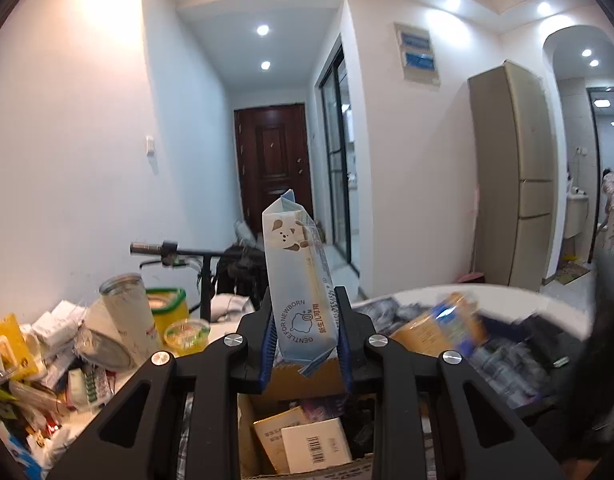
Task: Organize objects
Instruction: 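Lower the dog-print packet into the cardboard box and open left gripper while right lowers the carton in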
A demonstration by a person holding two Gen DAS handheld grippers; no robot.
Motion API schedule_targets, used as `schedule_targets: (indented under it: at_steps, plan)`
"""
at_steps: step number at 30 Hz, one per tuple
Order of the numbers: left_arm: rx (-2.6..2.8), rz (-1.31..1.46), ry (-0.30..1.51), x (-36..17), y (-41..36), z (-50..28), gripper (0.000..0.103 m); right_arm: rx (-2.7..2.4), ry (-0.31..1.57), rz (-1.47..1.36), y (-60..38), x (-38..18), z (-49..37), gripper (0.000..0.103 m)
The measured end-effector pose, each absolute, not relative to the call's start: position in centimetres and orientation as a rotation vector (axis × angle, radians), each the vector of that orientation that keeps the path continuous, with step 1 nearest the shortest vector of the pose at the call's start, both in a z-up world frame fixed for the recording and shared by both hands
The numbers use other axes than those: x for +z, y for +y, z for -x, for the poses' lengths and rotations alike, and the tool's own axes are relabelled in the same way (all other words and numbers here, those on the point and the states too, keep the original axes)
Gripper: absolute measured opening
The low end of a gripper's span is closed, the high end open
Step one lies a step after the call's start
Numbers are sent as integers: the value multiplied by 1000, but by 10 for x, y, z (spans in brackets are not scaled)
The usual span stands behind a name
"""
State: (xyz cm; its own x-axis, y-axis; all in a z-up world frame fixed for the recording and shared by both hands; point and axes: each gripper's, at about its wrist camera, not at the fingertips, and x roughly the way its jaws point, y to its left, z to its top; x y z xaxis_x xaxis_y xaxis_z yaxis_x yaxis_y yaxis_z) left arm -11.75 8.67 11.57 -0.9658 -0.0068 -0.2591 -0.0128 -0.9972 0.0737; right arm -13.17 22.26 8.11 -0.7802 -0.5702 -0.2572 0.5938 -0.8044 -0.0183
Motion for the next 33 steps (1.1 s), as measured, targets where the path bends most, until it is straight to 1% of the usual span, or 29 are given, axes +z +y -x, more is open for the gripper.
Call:
schedule_targets:
  at_steps: [3, 6, 7, 10, 13, 15, 18, 21, 23, 26, 29, 33]
  plan:
    - [3133, 453, 138, 90, 81, 133, 26, -2486, 126, -322, 223, 82, 133, 88]
    - [3171, 504, 264, 70, 83, 146, 26, -2473, 140, -350, 218, 80, 136, 88]
    - [3167, 525, 260, 66, 81, 149, 26, -2471, 145, -355, 217, 79, 136, 88]
    - [3139, 592, 138, 62, 68, 158, 26, -2462, 141, -361, 213, 81, 136, 88]
    - [3122, 602, 97, 62, 61, 159, 26, -2448, 94, -343, 213, 88, 131, 88]
    - [3114, 607, 84, 61, 60, 159, 26, -2456, 122, -326, 206, 93, 127, 88]
    - [3110, 595, 76, 62, 60, 157, 26, -2458, 215, -306, 190, 97, 126, 87]
    - [3108, 612, 9, 64, 54, 158, 26, -2463, 232, -334, 182, 102, 133, 87]
    - [3111, 627, -20, 64, 49, 159, 26, -2478, 200, -319, 184, 107, 137, 87]
    - [3120, 631, 12, 62, 52, 160, 26, -2481, 143, -324, 188, 107, 144, 87]
    - [3130, 649, 56, 58, 57, 161, 26, -2467, 116, -335, 189, 91, 150, 87]
    - [3117, 677, 86, 53, 64, 162, 26, -2466, 208, -380, 183, 71, 154, 87]
